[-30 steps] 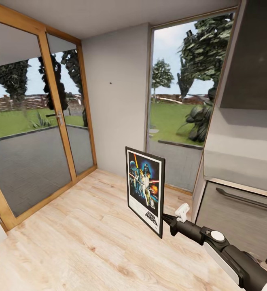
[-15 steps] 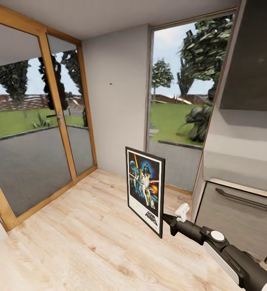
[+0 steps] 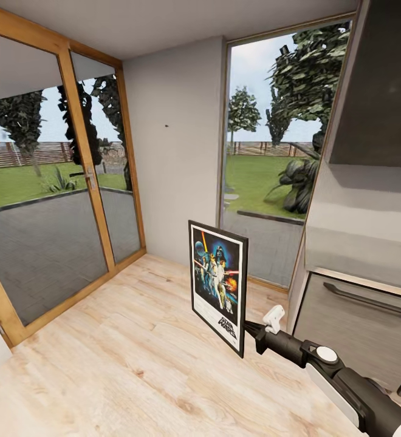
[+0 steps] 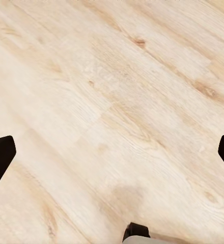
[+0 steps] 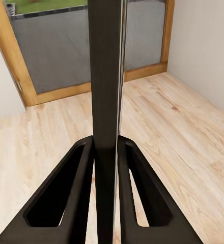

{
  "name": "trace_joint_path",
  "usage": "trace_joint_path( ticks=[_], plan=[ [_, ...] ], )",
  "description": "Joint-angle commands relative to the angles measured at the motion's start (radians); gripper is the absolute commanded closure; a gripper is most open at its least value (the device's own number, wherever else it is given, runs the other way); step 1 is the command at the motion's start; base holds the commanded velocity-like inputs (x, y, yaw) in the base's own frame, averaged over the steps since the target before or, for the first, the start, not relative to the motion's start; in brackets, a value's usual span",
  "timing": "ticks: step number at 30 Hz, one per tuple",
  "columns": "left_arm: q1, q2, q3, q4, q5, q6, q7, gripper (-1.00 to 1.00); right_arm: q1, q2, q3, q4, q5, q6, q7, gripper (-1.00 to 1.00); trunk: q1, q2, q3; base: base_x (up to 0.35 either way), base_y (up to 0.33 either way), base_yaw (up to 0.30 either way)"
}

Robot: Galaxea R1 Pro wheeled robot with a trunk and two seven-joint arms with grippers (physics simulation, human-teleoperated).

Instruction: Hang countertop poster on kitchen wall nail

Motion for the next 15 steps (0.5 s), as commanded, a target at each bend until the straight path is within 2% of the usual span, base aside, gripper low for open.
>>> trace_joint_path(
  ticks=[1, 10, 15],
  plan=[
    [0.000, 0.000, 0.003, 0.000, 0.006, -0.001, -0.007, -1.00, -0.001, -0.001, 0.004, 0.001, -0.010, -0.002, 0.004, 1.00, 0.000, -0.001, 0.000, 0.000, 0.000, 0.000],
    [0.000, 0.000, 0.003, 0.000, 0.006, -0.005, -0.007, -1.00, -0.001, -0.001, 0.003, 0.001, -0.010, -0.001, 0.005, 1.00, 0.000, -0.001, 0.000, 0.007, 0.002, 0.000],
    [0.000, 0.000, 0.003, 0.000, 0.006, -0.005, -0.006, -1.00, -0.001, -0.001, 0.003, 0.001, -0.010, -0.001, 0.005, 1.00, 0.000, -0.001, 0.000, 0.197, 0.158, 0.000]
  ],
)
